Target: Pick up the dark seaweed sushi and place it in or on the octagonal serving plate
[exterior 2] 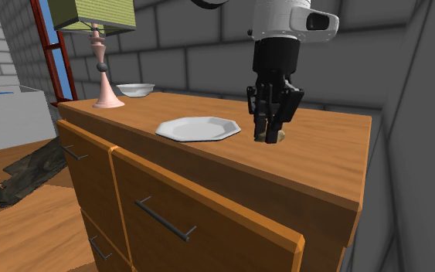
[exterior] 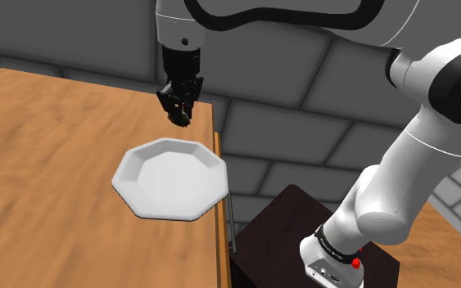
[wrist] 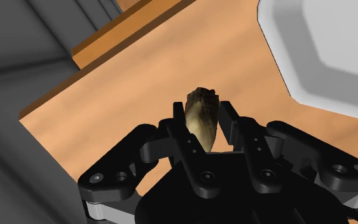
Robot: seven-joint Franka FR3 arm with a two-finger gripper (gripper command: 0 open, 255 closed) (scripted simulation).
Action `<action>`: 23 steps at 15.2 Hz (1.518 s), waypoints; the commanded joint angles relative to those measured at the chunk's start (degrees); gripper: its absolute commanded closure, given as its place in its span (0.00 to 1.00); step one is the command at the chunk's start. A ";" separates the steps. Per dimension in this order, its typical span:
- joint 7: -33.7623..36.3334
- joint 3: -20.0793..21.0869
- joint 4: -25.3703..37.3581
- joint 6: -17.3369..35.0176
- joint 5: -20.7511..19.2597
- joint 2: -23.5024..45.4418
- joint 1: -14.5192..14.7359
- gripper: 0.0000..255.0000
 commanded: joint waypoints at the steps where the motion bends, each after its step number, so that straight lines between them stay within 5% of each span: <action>1: -0.02 0.02 1.80 -1.61 -0.08 0.23 0.04 1.00; 12: 0.36 0.39 13.27 -10.91 -1.04 2.63 0.71 1.00; 23: 11.60 5.69 5.52 -9.62 2.99 -4.27 6.22 1.00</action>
